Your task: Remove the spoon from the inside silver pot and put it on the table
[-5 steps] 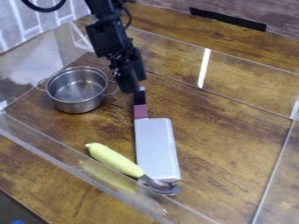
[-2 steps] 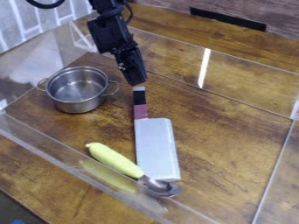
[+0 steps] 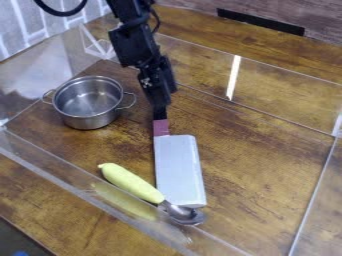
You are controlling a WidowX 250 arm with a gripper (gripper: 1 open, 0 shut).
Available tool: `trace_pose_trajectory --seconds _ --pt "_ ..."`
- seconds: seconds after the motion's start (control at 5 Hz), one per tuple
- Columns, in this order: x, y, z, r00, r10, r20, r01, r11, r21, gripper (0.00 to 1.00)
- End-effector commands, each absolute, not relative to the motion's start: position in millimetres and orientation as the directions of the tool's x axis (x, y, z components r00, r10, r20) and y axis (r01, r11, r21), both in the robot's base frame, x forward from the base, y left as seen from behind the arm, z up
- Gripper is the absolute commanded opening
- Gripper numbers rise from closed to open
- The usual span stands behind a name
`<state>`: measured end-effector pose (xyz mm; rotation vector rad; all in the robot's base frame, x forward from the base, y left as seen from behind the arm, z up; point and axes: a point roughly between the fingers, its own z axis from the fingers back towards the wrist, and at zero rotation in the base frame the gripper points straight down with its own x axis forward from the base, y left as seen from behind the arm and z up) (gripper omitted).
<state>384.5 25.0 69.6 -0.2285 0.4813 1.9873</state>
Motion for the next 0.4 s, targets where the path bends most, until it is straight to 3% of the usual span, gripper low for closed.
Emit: trace_pose_trajectory --seconds 0.0,0.2 --pt "394.4 15.3 87.7 -0.405 0.829 -0.385 -0.914 -0.363 0.179 0.00" --pt "396.5 14.3 78.6 -0.393 0.836 -0.383 -0.919 -0.345 0.189 1.00"
